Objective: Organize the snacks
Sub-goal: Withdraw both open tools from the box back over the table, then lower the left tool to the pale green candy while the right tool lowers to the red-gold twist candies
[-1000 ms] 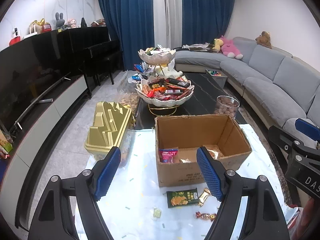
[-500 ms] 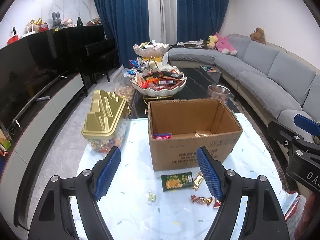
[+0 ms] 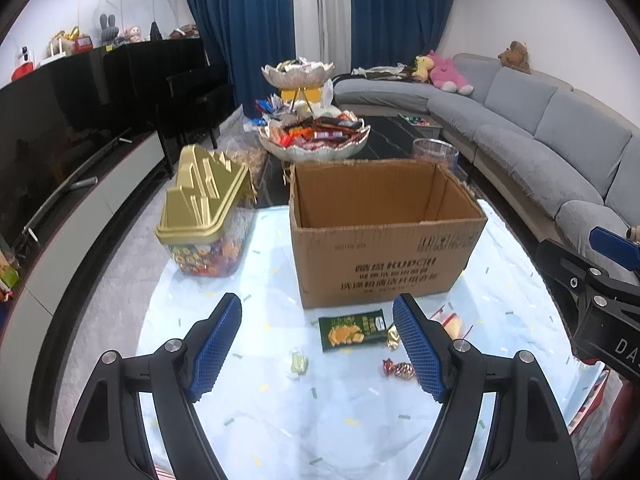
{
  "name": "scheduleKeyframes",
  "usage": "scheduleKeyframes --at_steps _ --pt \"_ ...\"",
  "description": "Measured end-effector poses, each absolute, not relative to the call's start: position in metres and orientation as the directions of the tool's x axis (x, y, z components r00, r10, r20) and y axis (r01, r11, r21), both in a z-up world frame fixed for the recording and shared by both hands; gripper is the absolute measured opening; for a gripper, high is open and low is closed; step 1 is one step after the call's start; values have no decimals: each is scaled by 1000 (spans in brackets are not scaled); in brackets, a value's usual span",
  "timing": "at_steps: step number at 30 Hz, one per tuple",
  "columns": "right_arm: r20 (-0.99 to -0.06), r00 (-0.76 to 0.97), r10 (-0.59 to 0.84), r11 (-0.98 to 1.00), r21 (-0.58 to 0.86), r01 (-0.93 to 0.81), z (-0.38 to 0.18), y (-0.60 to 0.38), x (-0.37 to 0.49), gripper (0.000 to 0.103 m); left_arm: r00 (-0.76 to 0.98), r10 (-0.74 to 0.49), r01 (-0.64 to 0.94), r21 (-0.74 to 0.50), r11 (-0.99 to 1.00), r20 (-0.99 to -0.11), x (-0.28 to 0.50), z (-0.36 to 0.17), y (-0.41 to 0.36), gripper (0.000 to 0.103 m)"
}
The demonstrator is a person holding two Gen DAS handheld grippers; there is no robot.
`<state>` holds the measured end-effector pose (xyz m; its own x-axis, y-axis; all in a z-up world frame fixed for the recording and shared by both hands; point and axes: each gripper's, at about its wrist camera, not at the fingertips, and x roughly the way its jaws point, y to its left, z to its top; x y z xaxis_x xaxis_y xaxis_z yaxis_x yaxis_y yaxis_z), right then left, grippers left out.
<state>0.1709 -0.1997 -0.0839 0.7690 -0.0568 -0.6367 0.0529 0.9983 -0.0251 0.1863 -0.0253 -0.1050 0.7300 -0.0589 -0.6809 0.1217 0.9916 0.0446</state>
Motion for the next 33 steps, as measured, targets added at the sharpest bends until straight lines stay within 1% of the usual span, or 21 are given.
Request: scheduleKeyframes --at_steps 9,19,33 --pt "-664 745 -59 998 -31 51 -110 -190 168 81 713 -49 102 35 994 -700 188 -125 -14 78" --pt "-711 699 -70 997 -30 70 -144 -183 169 81 678 -34 97 43 994 -734 188 -160 -2 78" --pt "-774 631 -56 998 -62 12 -192 -153 189 81 625 -18 90 50 995 -781 207 -204 20 77"
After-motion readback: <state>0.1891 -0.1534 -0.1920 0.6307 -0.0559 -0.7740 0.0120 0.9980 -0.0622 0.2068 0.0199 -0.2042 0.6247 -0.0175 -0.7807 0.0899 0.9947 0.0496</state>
